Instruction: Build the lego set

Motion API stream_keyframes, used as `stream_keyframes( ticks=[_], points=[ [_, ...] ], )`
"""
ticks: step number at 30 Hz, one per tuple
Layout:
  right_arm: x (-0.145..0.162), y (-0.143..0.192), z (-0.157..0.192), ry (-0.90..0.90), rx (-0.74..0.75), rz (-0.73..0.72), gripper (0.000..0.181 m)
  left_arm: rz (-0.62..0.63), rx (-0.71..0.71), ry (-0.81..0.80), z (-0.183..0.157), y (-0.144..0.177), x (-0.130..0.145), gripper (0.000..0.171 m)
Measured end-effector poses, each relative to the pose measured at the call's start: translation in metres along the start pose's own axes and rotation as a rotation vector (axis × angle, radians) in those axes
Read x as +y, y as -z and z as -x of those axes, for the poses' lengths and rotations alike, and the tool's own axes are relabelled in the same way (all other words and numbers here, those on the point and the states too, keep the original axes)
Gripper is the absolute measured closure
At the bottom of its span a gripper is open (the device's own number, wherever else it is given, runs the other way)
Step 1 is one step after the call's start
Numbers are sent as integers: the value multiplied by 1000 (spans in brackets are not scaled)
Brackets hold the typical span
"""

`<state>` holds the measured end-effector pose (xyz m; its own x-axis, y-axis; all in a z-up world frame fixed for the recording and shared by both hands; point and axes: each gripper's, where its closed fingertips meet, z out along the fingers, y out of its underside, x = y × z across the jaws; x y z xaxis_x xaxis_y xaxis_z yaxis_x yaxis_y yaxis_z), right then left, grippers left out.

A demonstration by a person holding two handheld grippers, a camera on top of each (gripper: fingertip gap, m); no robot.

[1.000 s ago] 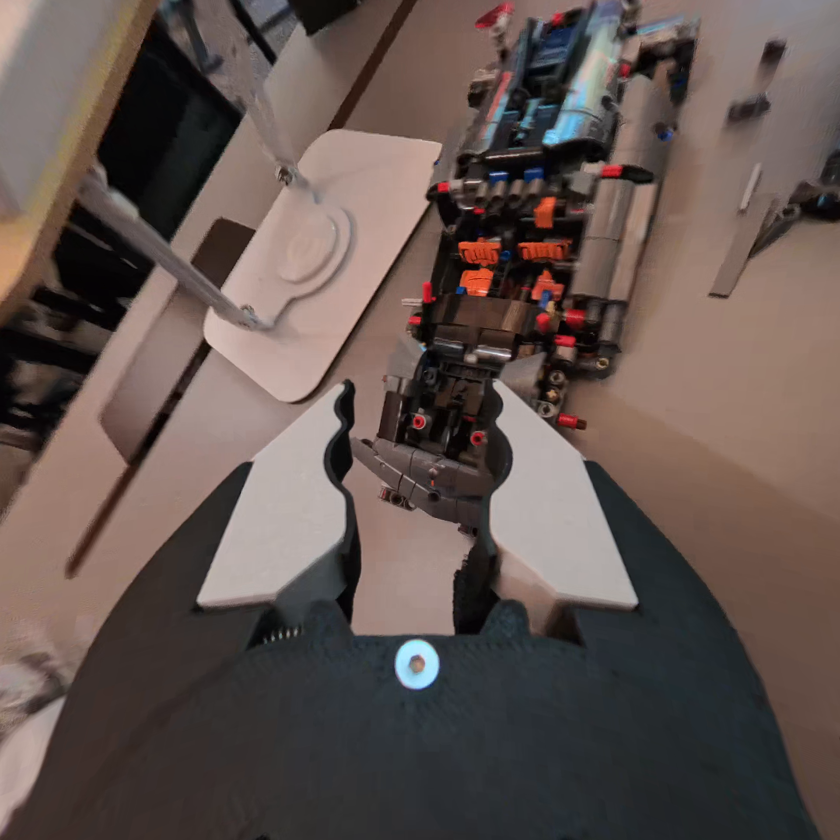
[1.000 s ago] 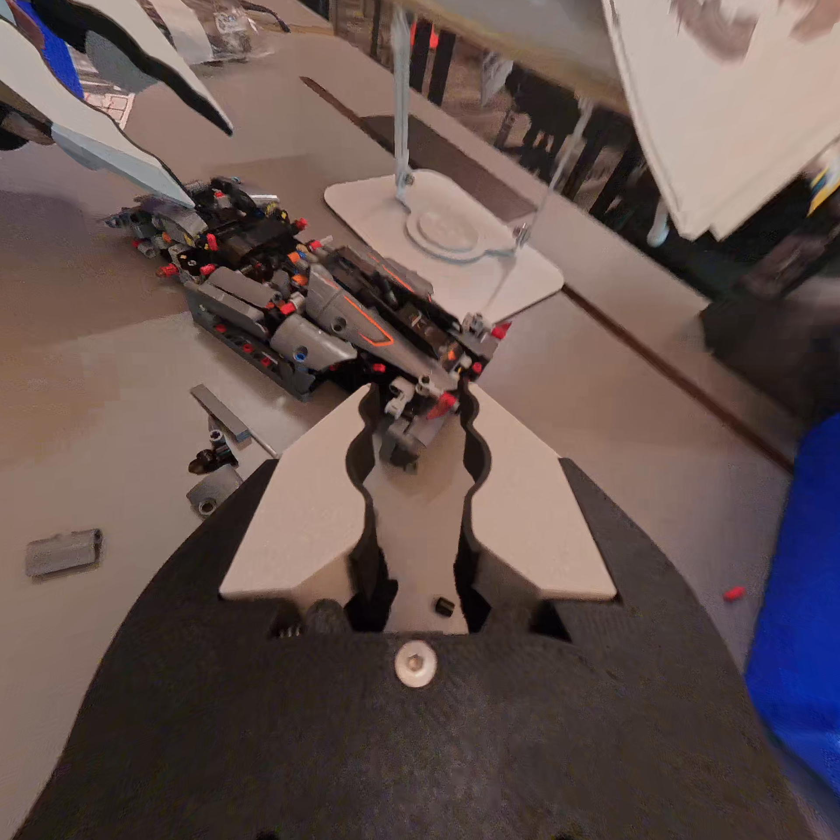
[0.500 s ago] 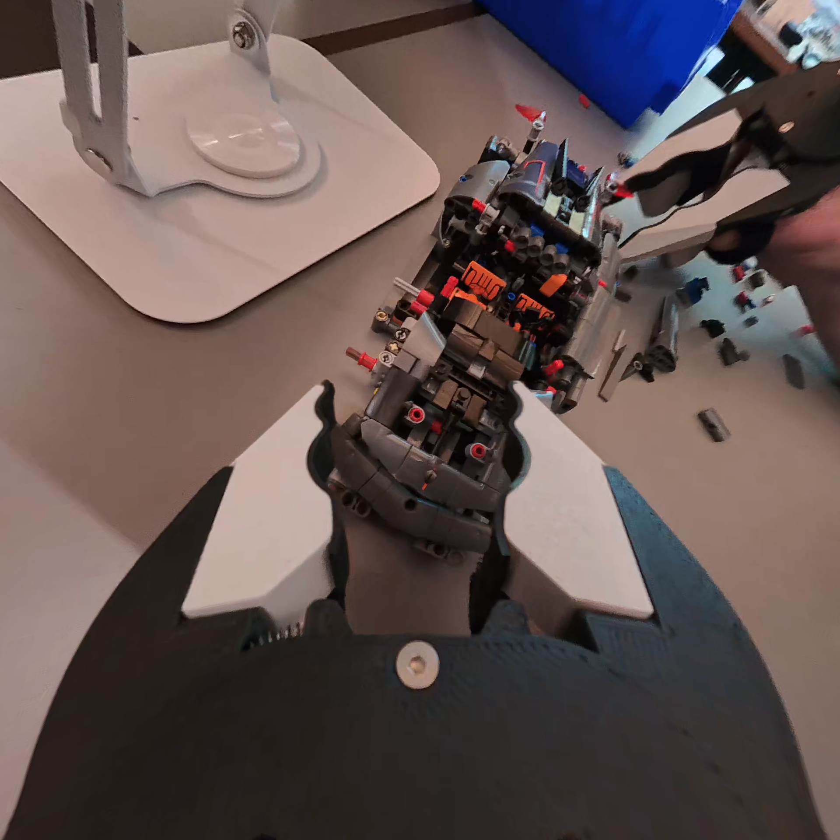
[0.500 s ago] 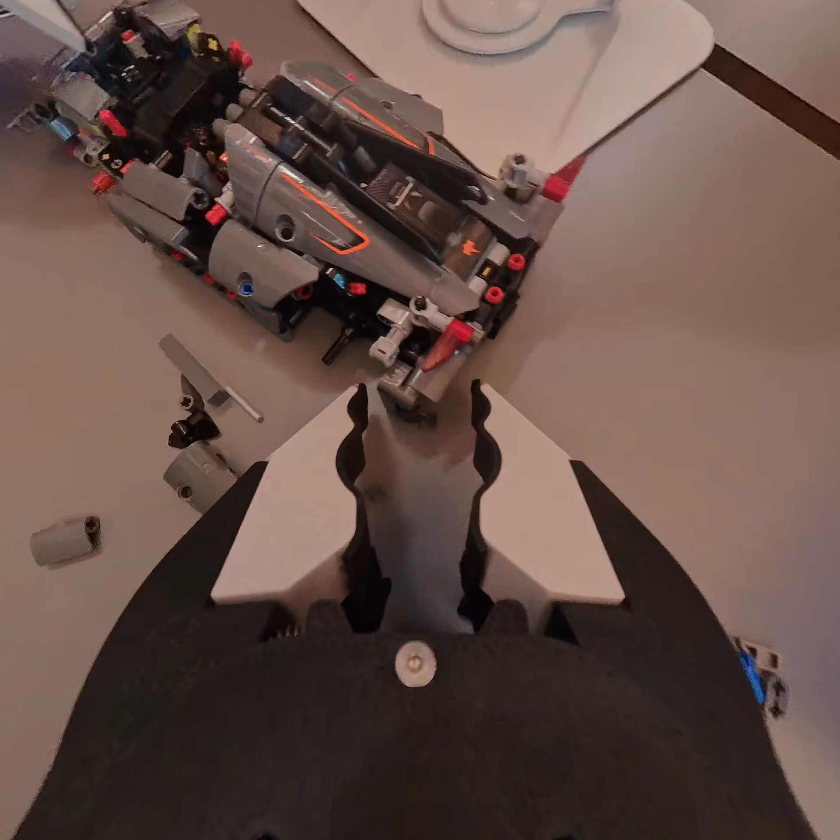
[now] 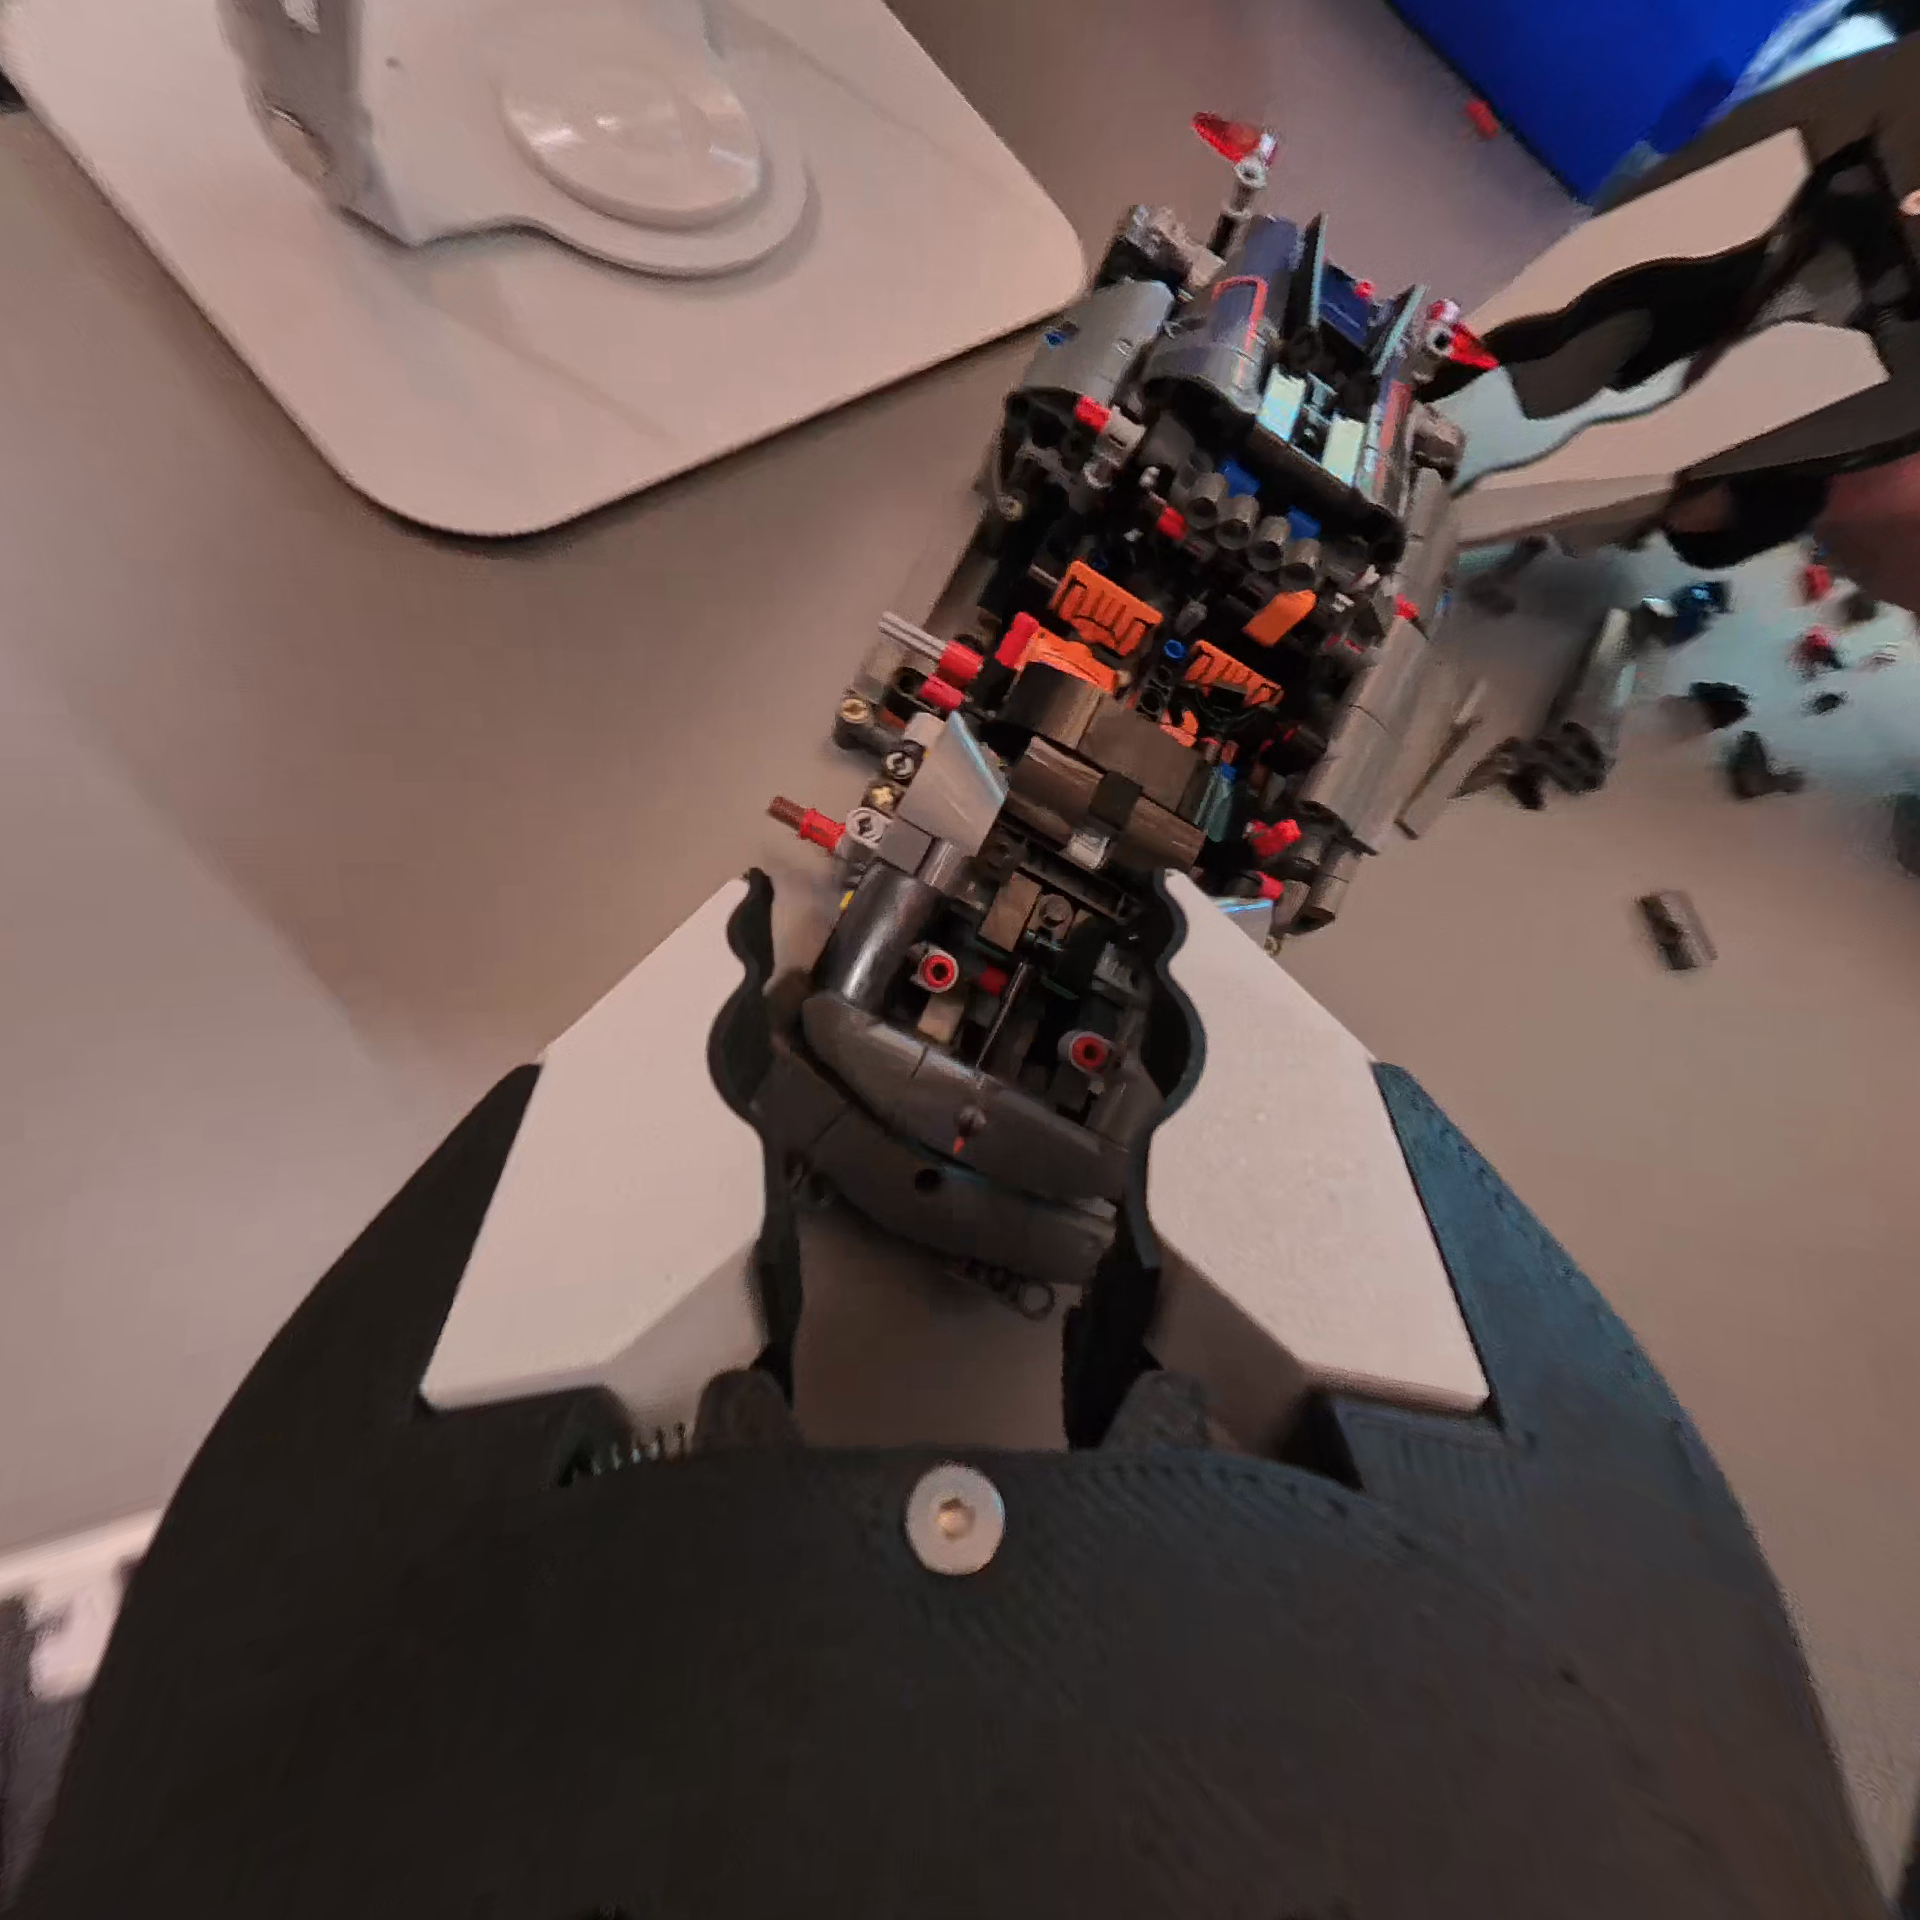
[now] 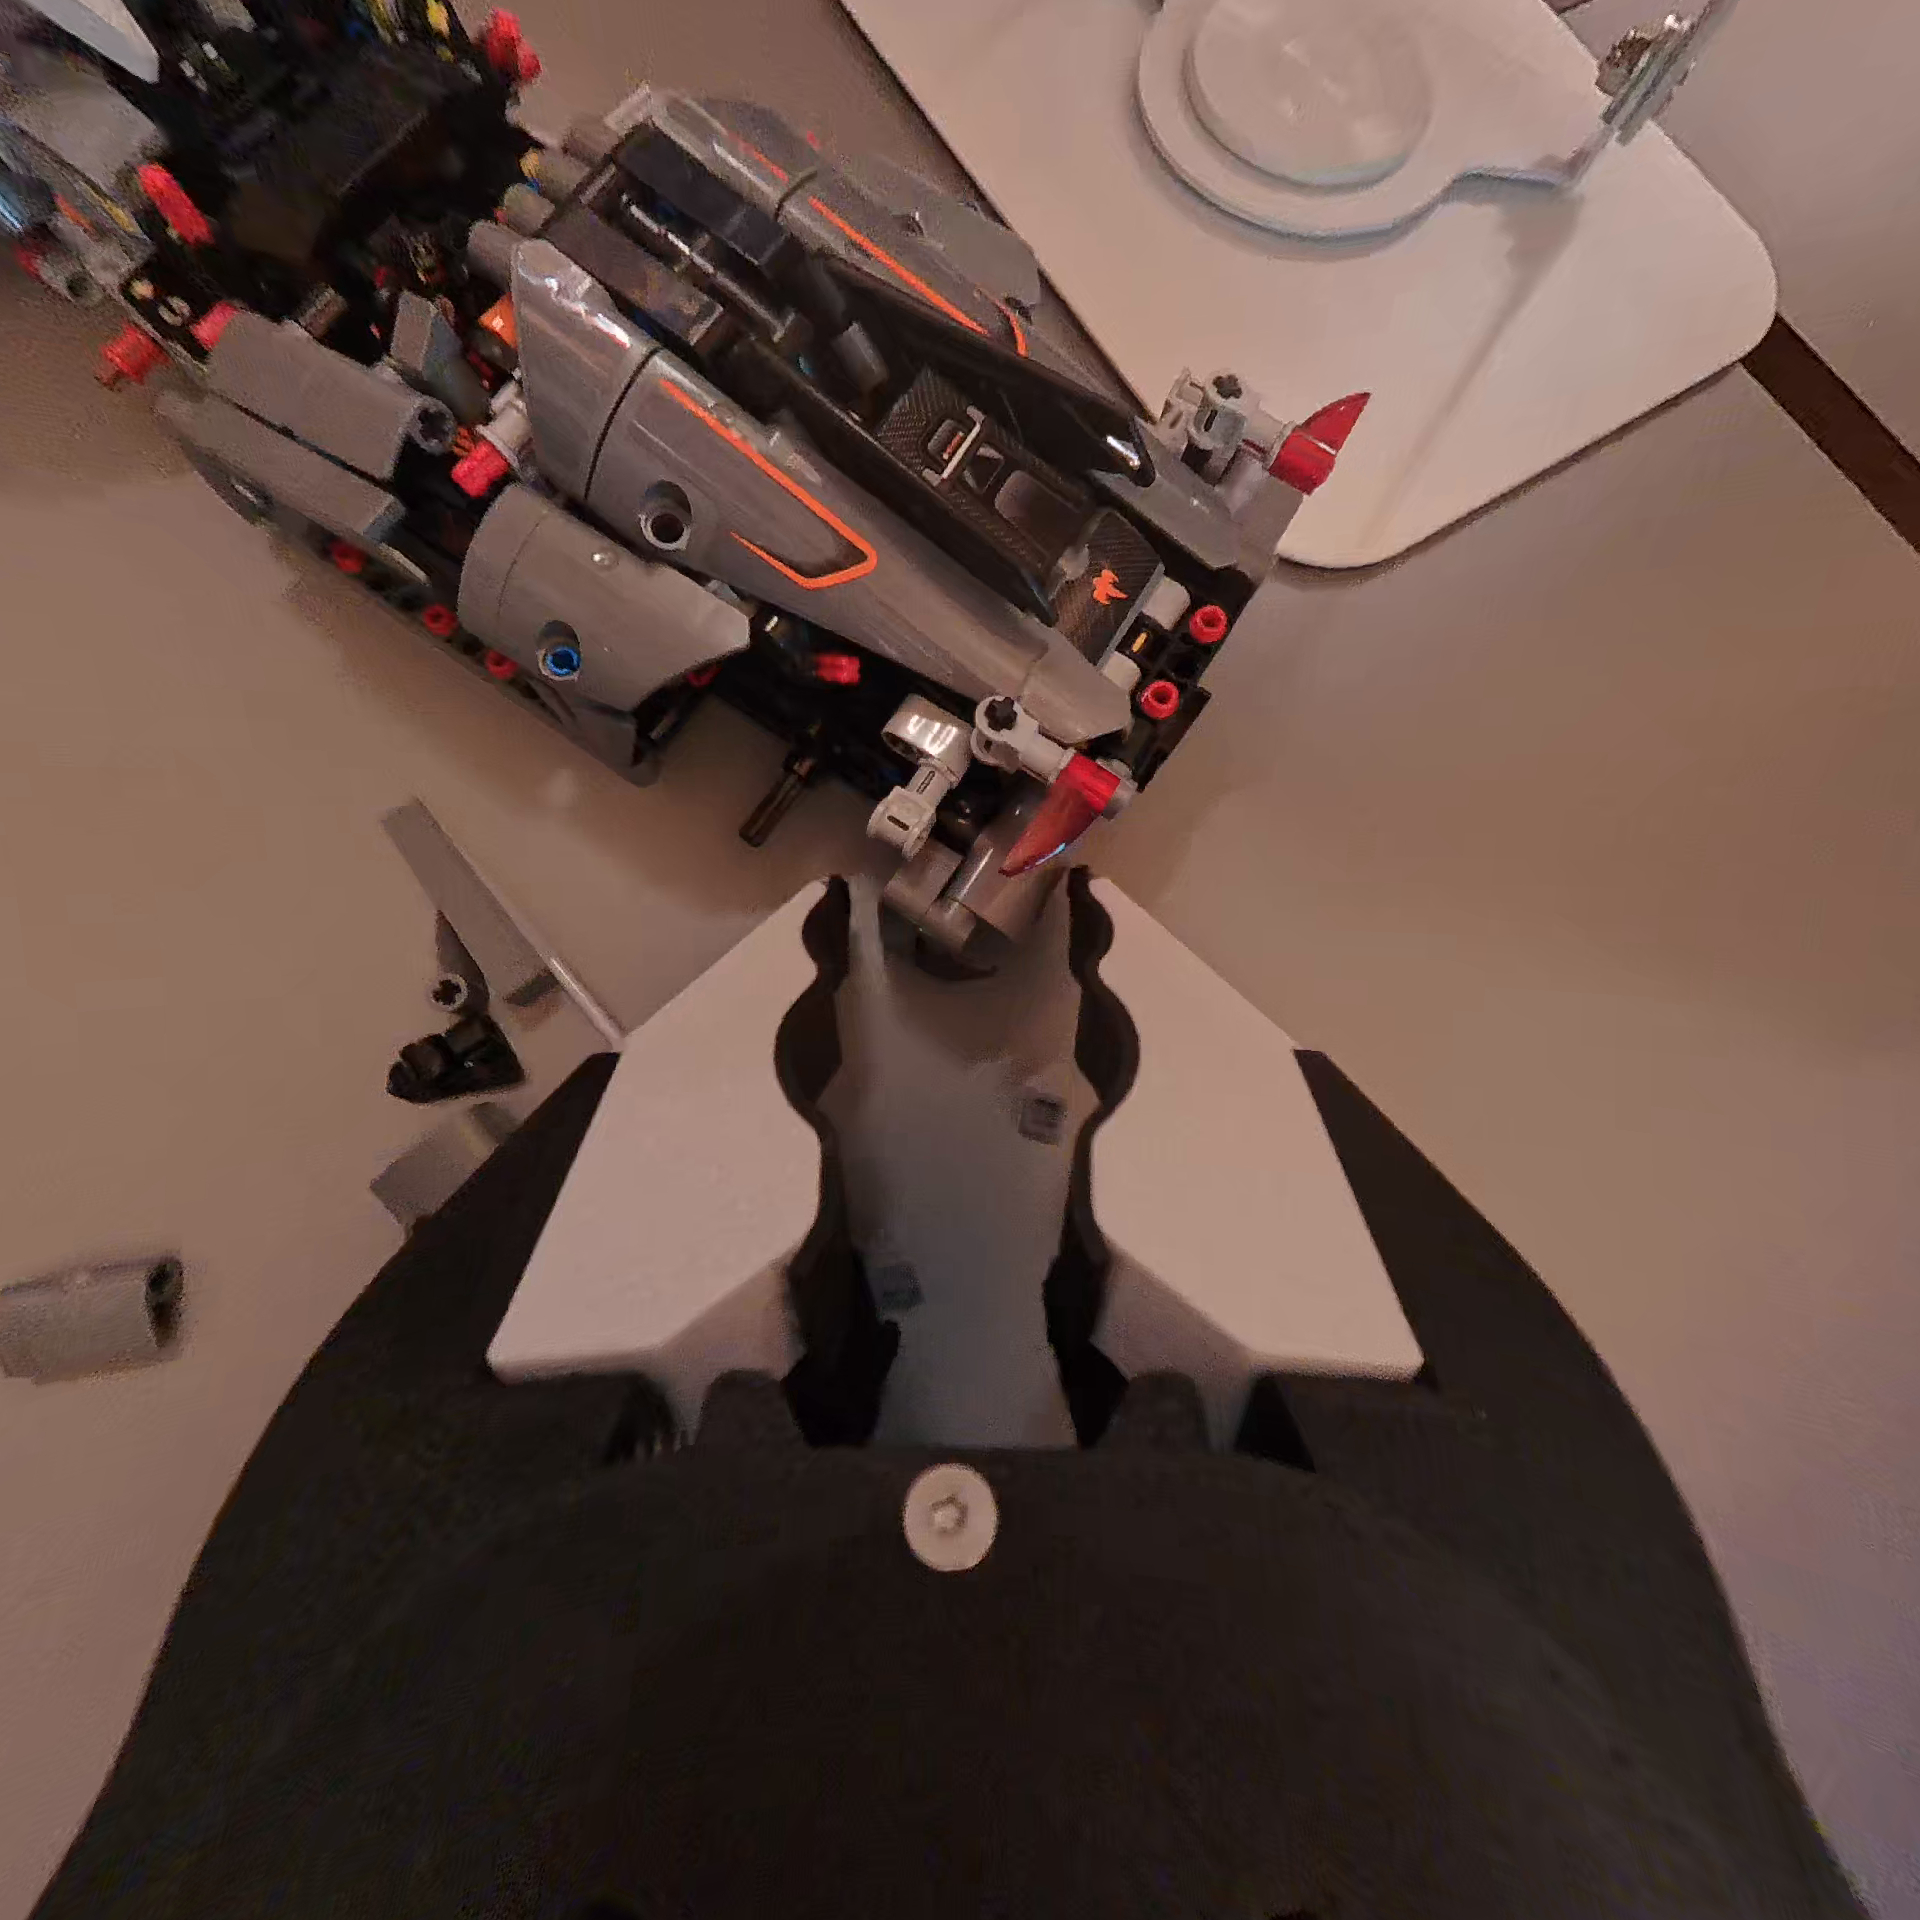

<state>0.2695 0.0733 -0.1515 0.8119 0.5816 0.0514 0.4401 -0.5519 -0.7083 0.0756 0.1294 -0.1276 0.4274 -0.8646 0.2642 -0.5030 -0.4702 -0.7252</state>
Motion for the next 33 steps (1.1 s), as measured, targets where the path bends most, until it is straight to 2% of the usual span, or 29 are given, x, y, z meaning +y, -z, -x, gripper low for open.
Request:
stream_keyframes(
  ticks=[2, 4, 5, 8, 11, 13, 16, 17, 19, 21, 23, 27, 33],
  points=[
    [-2, 3, -3, -10, 16, -33, 131, -31, -108, -30, -1, 17, -1, 96],
    [-1, 11, -12, -3, 57, -48, 131, -47, -225, -130, -10, 41, -1, 97],
    [-3, 17, -16, 9, 77, -65, 127, -43, -291, -171, -12, 56, 1, 97],
    [-17, 37, -20, 21, 130, -121, 131, -24, -534, -256, -5, 114, 11, 99],
    [-36, 48, -6, 82, 146, -153, 131, 41, -754, -221, 16, 177, 38, 95],
    [-59, 48, 19, 160, 123, -178, 130, 117, -828, -138, 34, 206, 67, 95],
    [-100, 34, 75, 247, 9, -207, 118, 249, -782, 32, 53, 214, 116, 94],
    [-113, 26, 98, 267, -43, -208, 114, 259, -754, 70, 54, 214, 124, 105],
    [-133, 3, 137, 318, -108, -170, 103, 265, -756, 97, 59, 219, 133, 121],
    [-155, -22, 175, 334, -179, -142, 101, 218, -649, 122, 52, 209, 133, 151],
    [-175, -53, 204, 307, -227, -104, 103, 198, -643, 112, 52, 207, 131, 157],
    [-198, -124, 241, 273, -256, 28, 89, 164, -632, 112, 55, 212, 130, 163],
    [-207, -201, 256, 221, -220, 184, 74, 108, -628, 117, 60, 218, 128, 165]
  ],
)
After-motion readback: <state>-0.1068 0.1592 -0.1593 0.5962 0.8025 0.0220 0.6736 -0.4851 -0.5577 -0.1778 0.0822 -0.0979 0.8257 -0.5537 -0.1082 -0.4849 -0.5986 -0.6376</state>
